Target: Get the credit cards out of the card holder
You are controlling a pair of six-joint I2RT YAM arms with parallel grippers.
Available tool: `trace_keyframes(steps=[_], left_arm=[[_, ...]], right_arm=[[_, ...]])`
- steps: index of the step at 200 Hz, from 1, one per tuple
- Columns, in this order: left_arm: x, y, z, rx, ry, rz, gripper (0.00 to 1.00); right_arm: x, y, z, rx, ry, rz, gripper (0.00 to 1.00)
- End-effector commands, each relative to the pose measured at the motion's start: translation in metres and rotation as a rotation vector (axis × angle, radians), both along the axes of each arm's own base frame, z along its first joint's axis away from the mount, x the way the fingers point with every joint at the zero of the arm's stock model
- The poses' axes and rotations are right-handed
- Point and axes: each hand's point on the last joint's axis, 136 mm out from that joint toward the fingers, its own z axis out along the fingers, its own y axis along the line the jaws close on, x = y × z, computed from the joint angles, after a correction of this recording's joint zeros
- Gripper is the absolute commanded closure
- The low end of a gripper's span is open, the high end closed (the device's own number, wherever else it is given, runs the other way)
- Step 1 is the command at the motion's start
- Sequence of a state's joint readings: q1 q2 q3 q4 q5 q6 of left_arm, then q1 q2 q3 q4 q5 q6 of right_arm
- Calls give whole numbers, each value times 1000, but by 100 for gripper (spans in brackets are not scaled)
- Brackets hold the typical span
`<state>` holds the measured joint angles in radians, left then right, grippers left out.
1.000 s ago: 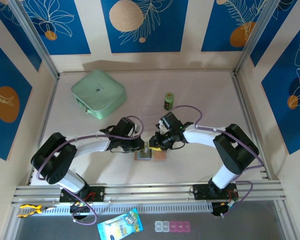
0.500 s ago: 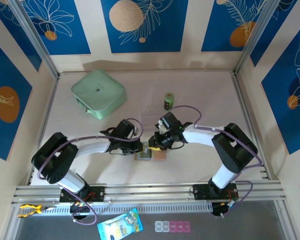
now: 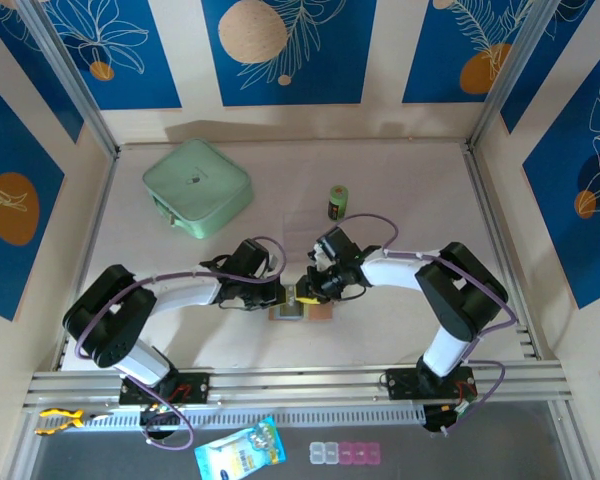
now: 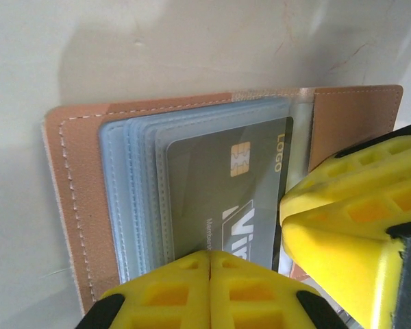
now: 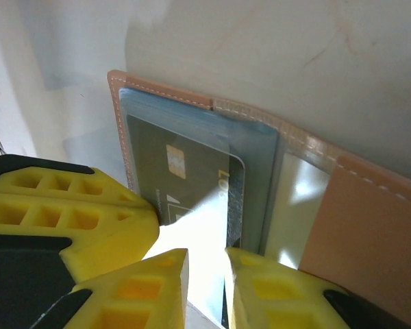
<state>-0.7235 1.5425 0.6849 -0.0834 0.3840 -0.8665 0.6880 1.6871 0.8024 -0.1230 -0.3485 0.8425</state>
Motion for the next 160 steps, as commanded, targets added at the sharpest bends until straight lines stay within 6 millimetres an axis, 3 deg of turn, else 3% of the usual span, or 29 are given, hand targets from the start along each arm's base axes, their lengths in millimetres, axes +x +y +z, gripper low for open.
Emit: trace_keyframes(steps=[1, 97, 160], left_arm=[[-9, 8, -14, 48, 41, 7, 93], [-9, 8, -15, 51, 45, 8, 93], [-8, 7, -12, 47, 38, 7, 91]], right_arm=[[-5, 2, -2, -17, 15, 27, 76], [-11, 11, -3, -46, -27, 93, 77], [-10, -9, -11, -174, -38, 67, 76]])
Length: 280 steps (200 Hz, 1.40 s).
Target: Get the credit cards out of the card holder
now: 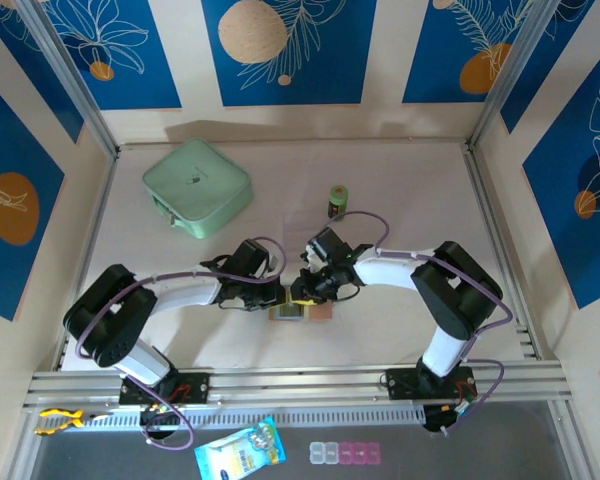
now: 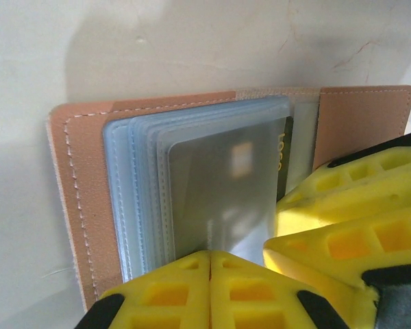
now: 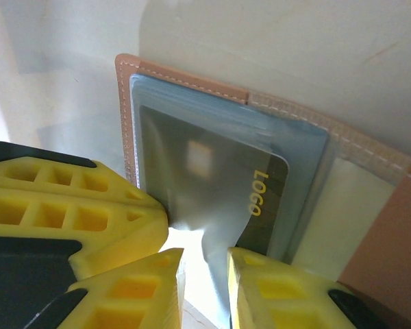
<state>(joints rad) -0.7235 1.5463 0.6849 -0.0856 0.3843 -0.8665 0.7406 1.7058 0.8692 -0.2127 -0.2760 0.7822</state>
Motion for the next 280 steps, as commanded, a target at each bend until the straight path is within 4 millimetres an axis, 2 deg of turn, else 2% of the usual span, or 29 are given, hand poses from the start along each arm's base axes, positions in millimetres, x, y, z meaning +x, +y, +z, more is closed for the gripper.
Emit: trace_keyframes(steps=[1, 54, 100, 154, 189, 280], left_arm=[[-7, 6, -10, 43, 34, 8, 91], [-9, 9, -10, 50, 36, 8, 90], [-8, 7, -9, 45, 33, 6, 90], [-2, 6, 5, 36, 0, 10, 90], [4, 11, 13, 51, -50, 25, 86], [-4, 15, -9, 89, 9, 18, 94]], right_arm=[[-6, -16, -10, -104, 8, -3, 76], [-1, -20, 0, -117, -38, -1, 76], [1, -15, 10, -82, -60, 11, 76], [1, -14, 18, -56, -69, 5, 75], [1, -15, 18, -49, -66, -5, 76], [0, -10, 13, -33, -38, -1, 75]])
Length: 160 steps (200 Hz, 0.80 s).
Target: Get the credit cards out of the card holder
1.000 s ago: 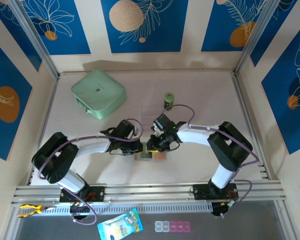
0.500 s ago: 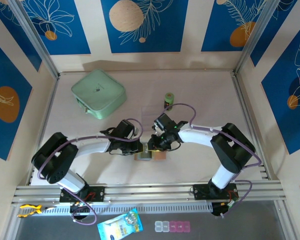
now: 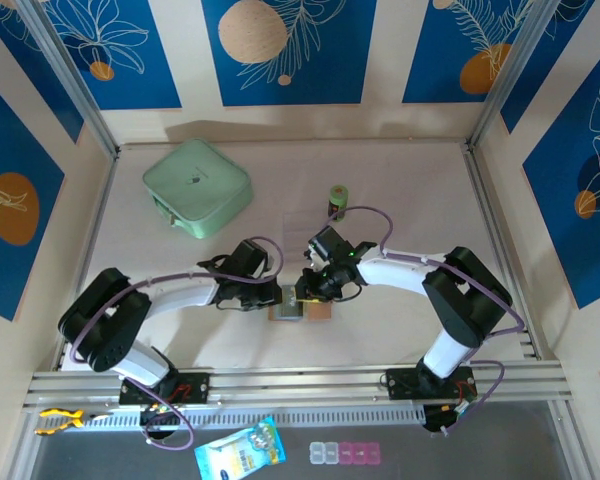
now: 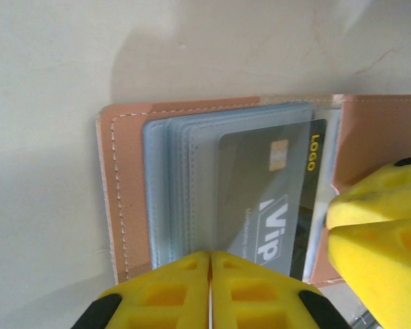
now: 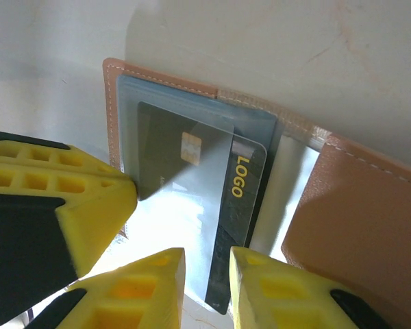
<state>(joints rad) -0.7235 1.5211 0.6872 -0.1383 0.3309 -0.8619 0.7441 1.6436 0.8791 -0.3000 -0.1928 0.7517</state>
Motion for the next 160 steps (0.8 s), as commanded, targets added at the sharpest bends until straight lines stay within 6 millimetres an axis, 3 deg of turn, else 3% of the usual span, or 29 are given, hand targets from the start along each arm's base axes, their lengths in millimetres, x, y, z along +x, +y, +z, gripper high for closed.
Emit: trace_keyframes(steps=[1, 81, 120, 160], left_arm=[[-5, 5, -9, 38, 25, -3, 94], [-7, 7, -12, 54, 36, -4, 94], [-8, 7, -12, 54, 38, -4, 94], [-8, 7, -12, 56, 37, -5, 94]], right_arm=[[-2, 4, 4, 32, 20, 6, 76], [-4, 9, -6, 39, 62, 14, 79], [-5, -2, -17, -35, 74, -3, 78], [-2, -12, -13, -96, 38, -14, 78]])
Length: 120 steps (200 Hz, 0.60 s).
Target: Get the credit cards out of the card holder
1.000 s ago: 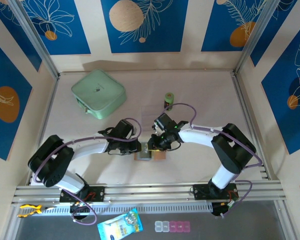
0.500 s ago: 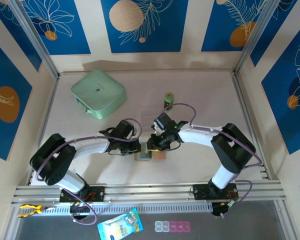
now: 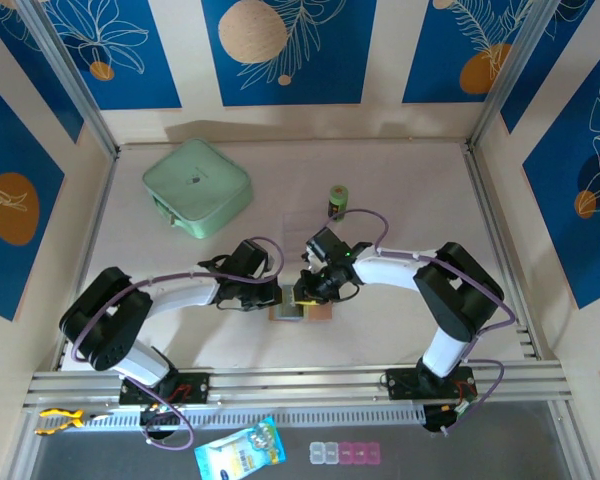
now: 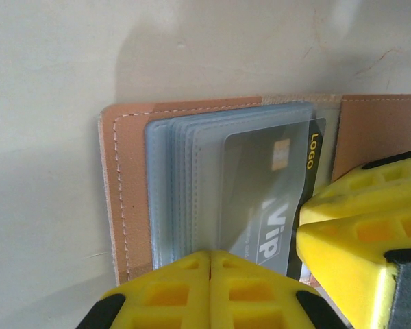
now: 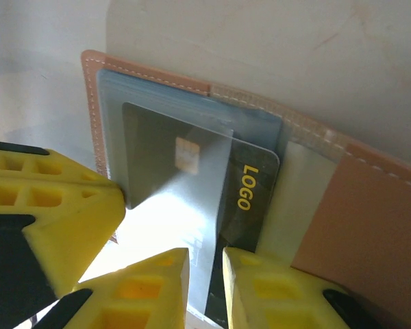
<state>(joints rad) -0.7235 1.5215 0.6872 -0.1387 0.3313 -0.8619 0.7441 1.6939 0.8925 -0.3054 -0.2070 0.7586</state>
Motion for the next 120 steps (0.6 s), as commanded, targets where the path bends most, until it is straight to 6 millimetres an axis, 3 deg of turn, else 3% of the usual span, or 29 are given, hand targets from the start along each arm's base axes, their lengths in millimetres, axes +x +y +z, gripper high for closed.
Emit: trace_keyframes(steps=[1, 70, 120], left_arm=[[-7, 7, -12, 56, 37, -5, 94], [-3, 2, 1, 27, 14, -8, 93], [1, -9, 21, -26, -11, -28, 93]], right_arm=[[0, -13, -1, -77, -7, -12, 78], [3, -1, 20, 19, -42, 4, 76], [5, -10, 25, 50, -47, -38, 74]])
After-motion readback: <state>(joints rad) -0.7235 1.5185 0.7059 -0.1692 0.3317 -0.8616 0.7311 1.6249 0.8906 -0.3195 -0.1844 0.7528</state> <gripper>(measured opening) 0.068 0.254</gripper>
